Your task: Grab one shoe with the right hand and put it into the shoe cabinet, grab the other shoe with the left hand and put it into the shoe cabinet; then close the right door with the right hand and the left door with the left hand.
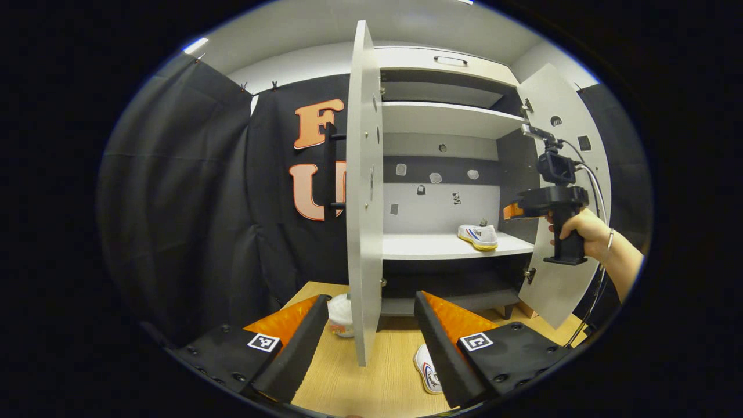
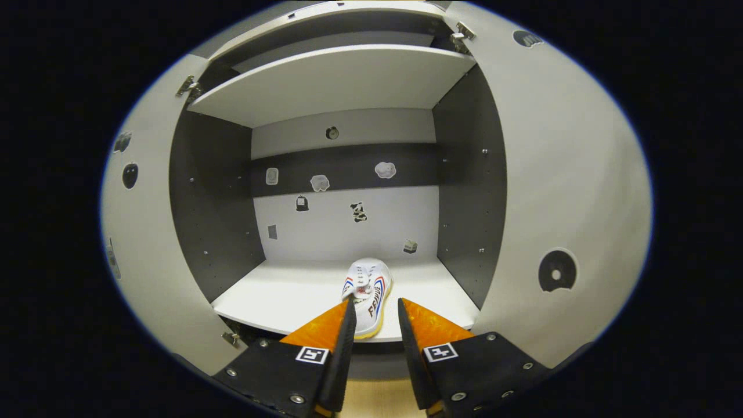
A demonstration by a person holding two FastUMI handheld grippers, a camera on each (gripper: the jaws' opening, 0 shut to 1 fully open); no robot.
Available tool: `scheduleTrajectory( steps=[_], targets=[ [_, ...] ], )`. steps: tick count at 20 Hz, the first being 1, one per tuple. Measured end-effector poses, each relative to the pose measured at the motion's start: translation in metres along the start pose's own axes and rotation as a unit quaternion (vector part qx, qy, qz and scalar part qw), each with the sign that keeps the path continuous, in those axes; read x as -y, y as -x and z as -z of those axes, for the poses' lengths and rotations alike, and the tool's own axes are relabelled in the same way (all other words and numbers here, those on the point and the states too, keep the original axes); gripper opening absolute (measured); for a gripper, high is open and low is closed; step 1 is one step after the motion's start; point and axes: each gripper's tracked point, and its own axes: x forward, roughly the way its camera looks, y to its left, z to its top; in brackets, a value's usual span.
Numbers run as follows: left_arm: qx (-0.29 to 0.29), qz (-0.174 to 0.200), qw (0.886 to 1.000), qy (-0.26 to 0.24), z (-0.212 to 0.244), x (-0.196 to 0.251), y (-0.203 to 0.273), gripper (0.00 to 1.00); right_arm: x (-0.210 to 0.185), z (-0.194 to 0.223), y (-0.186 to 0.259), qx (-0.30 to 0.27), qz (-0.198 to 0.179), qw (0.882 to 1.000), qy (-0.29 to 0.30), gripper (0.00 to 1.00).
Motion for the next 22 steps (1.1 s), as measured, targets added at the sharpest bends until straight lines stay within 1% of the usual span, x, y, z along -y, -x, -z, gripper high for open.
scheduleTrajectory(
  steps=[1,2,4,5,6,7,8,9,10,15,16,17,20,22],
  targets=[
    [-0.001,0.003,1.000,-0.001,0.001,0.003,-0.001,0.97,0.001,-0.001,0.008,0.008,-0.001,1.000,0.002,0.48],
    [-0.004,0.007,1.000,0.001,0.004,0.007,-0.002,0.96,0.001,-0.001,0.014,0.014,-0.003,1.000,0.002,0.53],
    [-0.013,0.014,1.000,0.004,0.014,0.013,-0.004,0.96,0.000,-0.001,0.028,0.022,-0.006,1.000,-0.005,0.59],
    [-0.018,0.017,1.000,0.004,0.021,0.017,-0.006,0.94,0.000,-0.002,0.036,0.028,-0.007,1.000,-0.009,0.60],
    [-0.023,0.020,1.000,0.006,0.026,0.021,-0.009,0.94,0.001,-0.002,0.044,0.033,-0.008,0.999,-0.012,0.63],
    [-0.028,0.024,0.999,0.009,0.032,0.024,-0.012,0.97,0.004,-0.003,0.058,0.040,-0.007,0.999,-0.014,0.64],
    [-0.032,0.028,0.999,0.012,0.038,0.029,-0.016,0.97,0.007,-0.003,0.067,0.044,-0.007,0.999,-0.014,0.66],
    [-0.040,0.033,0.999,0.017,0.046,0.033,-0.020,0.94,0.009,-0.003,0.077,0.047,-0.007,0.999,-0.014,0.69],
    [-0.049,0.037,0.998,0.019,0.057,0.038,-0.024,0.97,0.013,-0.003,0.085,0.052,-0.007,0.999,-0.013,0.71],
    [-0.105,0.049,0.993,0.010,0.120,0.059,-0.056,0.97,0.036,0.004,0.137,0.067,0.007,0.998,-0.005,0.83],
    [-0.120,0.056,0.991,0.017,0.134,0.064,-0.064,0.97,0.039,0.008,0.146,0.066,0.008,0.998,-0.007,0.89],
    [-0.136,0.063,0.988,0.024,0.148,0.071,-0.071,0.97,0.043,0.012,0.151,0.062,0.012,0.998,-0.012,0.92],
    [-0.171,0.068,0.983,0.024,0.187,0.081,-0.085,0.97,0.052,0.017,0.168,0.061,0.020,0.998,-0.019,0.92],
    [-0.188,0.067,0.980,0.009,0.205,0.084,-0.095,0.97,0.058,0.019,0.177,0.068,0.024,0.997,-0.013,0.93]
  ],
)
